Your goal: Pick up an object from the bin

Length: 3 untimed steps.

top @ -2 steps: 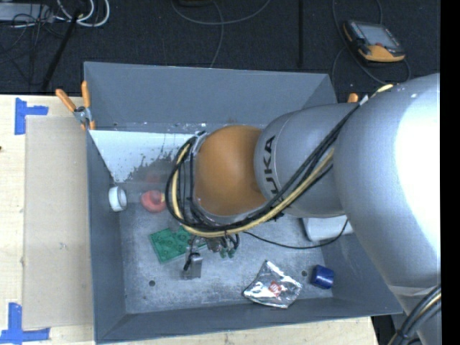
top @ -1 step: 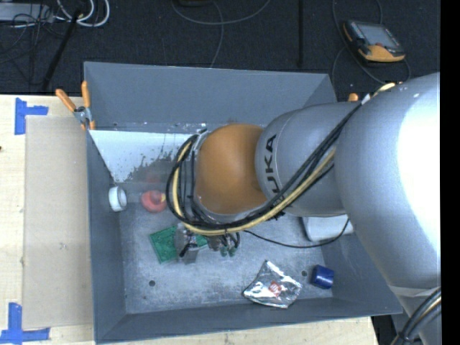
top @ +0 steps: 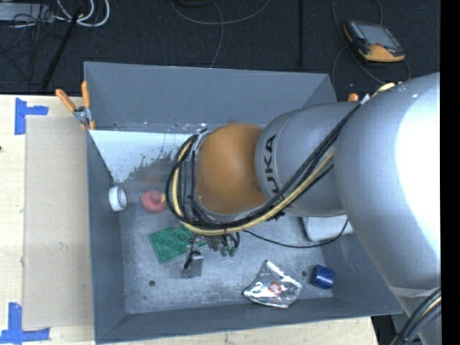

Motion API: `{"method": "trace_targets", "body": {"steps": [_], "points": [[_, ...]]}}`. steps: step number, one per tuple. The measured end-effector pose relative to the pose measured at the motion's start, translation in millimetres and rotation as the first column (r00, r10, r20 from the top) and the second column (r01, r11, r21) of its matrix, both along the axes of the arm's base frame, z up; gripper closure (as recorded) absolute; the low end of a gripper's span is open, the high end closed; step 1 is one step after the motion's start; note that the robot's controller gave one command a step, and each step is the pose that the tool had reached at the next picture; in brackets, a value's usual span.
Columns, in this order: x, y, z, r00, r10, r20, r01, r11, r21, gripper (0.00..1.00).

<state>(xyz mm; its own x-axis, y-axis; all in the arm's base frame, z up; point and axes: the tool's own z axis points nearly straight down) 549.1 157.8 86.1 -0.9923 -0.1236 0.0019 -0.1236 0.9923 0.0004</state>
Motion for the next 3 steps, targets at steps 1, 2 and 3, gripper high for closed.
{"method": "trace_targets", "body": {"steps": [1, 2, 3], "points": [[0.0, 0.0, 0.0, 1.000, -0.001, 0.000, 0.001, 1.000, 0.000, 1.00], [-0.1, 0.2, 0.0, 1.000, -0.002, 0.000, 0.002, 1.000, 0.000, 0.00], [-0.1, 0.2, 0.0, 1.000, -0.003, 0.000, 0.003, 1.000, 0.000, 1.00]]}}
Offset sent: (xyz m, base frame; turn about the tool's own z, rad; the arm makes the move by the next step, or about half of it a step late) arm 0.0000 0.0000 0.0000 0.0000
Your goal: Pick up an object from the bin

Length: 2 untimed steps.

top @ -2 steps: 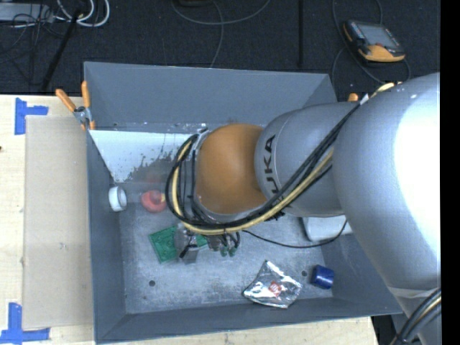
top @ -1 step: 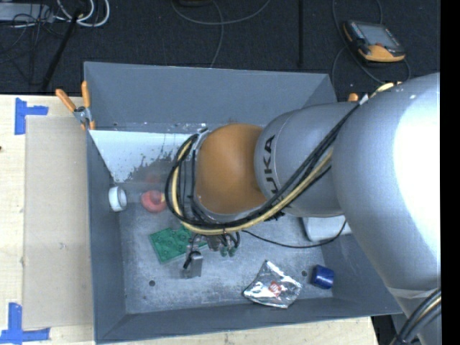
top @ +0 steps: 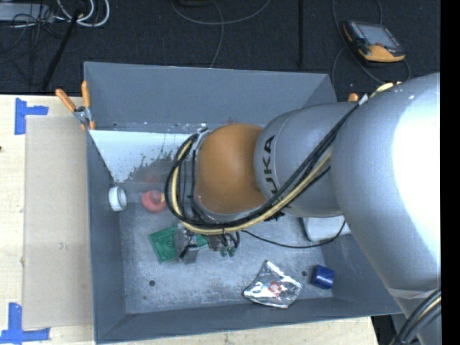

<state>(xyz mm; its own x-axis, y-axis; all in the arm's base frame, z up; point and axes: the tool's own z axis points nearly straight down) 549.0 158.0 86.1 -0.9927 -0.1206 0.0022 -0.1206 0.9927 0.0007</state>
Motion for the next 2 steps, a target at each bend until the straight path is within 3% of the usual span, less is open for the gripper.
{"method": "trace_targets", "body": {"steps": [1, 2], "points": [[0.0, 0, 0, 1.000, -0.001, 0.000, 0.001, 1.000, 0.000, 0.00], [39.6, -32, 39, 0.967, 0.255, 0.006, -0.255, 0.967, -0.002, 0.00]]}}
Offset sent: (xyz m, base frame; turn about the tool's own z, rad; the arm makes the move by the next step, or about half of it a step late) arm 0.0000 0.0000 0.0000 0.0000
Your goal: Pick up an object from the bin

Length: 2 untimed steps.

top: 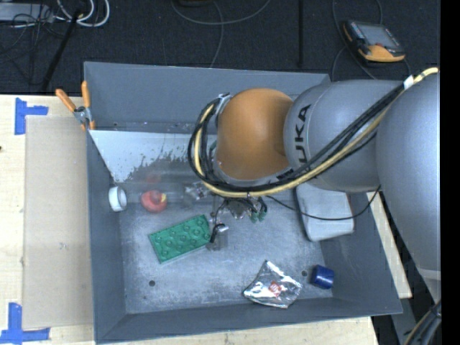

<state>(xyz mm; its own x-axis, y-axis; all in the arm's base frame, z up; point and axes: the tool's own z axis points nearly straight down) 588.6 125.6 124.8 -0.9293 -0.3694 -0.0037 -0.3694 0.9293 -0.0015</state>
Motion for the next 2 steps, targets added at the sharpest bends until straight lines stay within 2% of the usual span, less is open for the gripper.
{"method": "trace_targets", "body": {"steps": [1, 2], "points": [[-3.8, -5.8, -58.8, 1.000, 0.018, -0.009, -0.018, 1.000, 0.000, 0.00], [-2.8, -5.8, -55.5, 1.000, 0.015, -0.006, -0.015, 1.000, 0.001, 1.00]]}}
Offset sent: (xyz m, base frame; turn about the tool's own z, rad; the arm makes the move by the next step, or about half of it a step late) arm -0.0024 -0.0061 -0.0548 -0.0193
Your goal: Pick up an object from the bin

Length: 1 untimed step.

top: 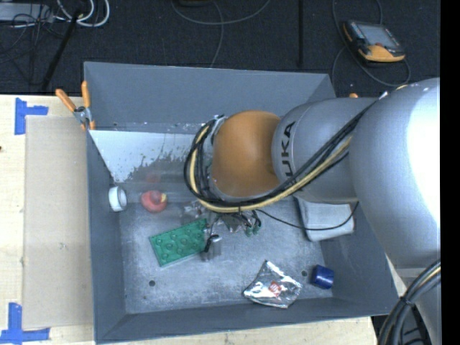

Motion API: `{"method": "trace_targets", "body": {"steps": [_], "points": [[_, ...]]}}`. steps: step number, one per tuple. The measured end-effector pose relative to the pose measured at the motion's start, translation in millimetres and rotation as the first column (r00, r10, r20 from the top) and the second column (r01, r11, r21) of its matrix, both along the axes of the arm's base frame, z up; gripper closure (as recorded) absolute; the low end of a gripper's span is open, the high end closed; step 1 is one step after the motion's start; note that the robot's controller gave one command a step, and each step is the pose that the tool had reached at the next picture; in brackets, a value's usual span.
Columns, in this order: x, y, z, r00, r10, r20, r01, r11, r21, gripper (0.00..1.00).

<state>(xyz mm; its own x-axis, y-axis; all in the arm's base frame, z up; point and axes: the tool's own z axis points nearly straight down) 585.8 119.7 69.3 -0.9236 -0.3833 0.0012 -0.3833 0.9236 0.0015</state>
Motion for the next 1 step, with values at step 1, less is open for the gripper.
{"method": "trace_targets", "body": {"steps": [1], "points": [[-36.8, 8.6, 160.1, 0.999, -0.035, 0.009, 0.035, 0.999, 0.001, 1.00]]}}
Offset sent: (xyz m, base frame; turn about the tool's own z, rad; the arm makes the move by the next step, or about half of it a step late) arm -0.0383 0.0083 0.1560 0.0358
